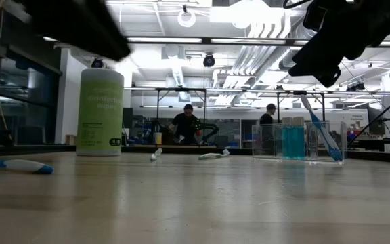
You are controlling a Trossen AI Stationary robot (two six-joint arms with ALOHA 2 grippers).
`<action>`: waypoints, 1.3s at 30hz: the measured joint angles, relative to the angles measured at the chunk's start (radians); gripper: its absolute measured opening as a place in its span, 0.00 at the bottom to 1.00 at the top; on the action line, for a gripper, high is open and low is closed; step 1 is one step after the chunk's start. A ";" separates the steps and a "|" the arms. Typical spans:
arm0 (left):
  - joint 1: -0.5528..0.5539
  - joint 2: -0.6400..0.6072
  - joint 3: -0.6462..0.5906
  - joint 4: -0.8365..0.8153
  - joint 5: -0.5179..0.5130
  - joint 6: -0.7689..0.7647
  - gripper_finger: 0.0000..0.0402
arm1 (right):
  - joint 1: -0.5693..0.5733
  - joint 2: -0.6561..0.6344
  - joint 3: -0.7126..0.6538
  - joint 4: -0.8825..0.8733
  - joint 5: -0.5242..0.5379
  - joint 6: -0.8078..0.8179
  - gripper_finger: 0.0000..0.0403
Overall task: Pick & Place toothbrushing station
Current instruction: Put the blue toothbrush into the right of the transparent organizer
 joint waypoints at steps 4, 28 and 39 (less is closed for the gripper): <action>0.019 -0.072 0.001 -0.288 0.246 -0.270 0.30 | 0.000 0.001 0.000 0.010 0.000 -0.007 0.33; -0.150 -0.080 -0.103 -0.608 0.499 -0.709 0.30 | 0.000 0.001 0.000 0.097 0.000 -0.003 0.33; -0.110 -0.080 -0.235 -0.442 0.504 -0.589 0.30 | 0.000 0.001 0.000 0.128 0.000 0.021 0.32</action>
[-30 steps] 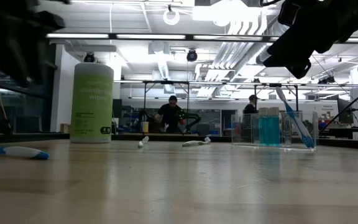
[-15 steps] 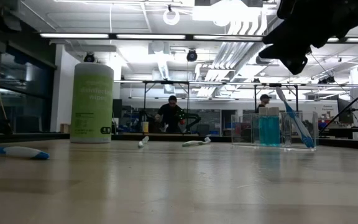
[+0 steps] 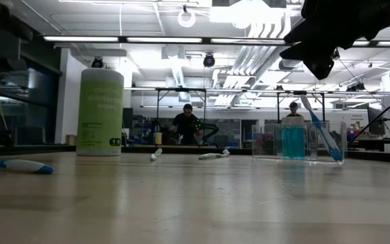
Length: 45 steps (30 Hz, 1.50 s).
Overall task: Pick & Place toothbrushing station
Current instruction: Put the blue toothbrush into the right of the transparent organizer
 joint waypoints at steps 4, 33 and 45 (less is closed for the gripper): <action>0.029 0.000 -0.059 0.085 0.019 0.029 0.30 | 0.000 0.000 0.000 0.003 0.000 0.004 0.32; 0.275 -0.007 -0.165 0.269 0.128 0.469 0.30 | 0.000 0.000 0.000 0.021 -0.007 0.028 0.32; 0.317 -0.016 -0.218 0.350 0.260 0.518 0.29 | 0.000 0.000 0.000 0.021 -0.005 0.028 0.32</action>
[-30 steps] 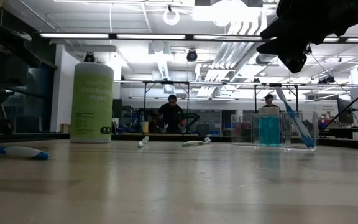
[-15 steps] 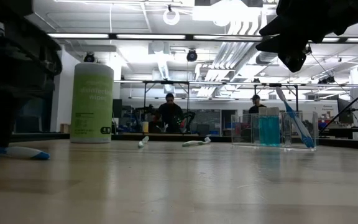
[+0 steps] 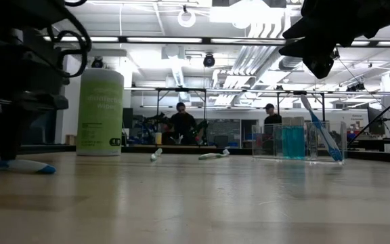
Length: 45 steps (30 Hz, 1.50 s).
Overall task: Pick & Place toothbrushing station
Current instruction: Put the blue toothbrush into the right of the transparent organizer
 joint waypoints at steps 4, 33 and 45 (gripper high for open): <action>0.016 0.000 0.000 0.007 0.054 0.002 0.24 | 0.000 0.000 0.000 0.000 0.000 0.001 0.32; 0.035 0.003 0.003 0.068 0.237 -0.051 0.01 | 0.000 0.000 0.000 0.000 0.001 -0.002 0.32; 0.033 -0.073 0.053 0.048 0.178 0.024 0.01 | 0.000 0.000 0.000 0.001 0.006 -0.010 0.32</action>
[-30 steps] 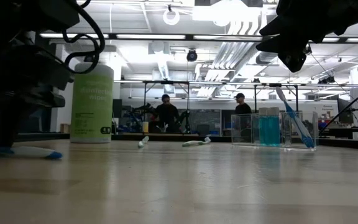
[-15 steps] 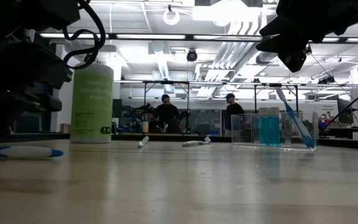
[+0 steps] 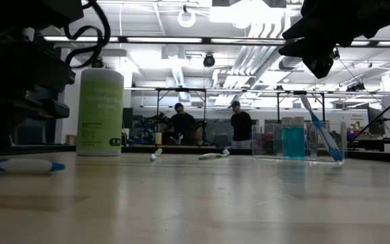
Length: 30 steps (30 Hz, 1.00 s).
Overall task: Pick & Place toothbrushing station
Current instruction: Put the blue toothbrush into the right of the transparent organizer
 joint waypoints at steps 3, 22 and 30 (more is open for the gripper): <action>-0.001 -0.055 0.044 -0.003 -0.054 0.002 0.01 | 0.000 0.000 0.000 0.002 0.000 -0.002 0.32; 0.064 -0.119 0.142 0.193 -0.261 0.304 0.01 | 0.000 0.000 0.000 0.006 -0.008 -0.026 0.32; 0.066 -0.120 0.143 0.325 -0.497 0.646 0.01 | 0.000 0.000 0.000 0.006 -0.009 -0.027 0.32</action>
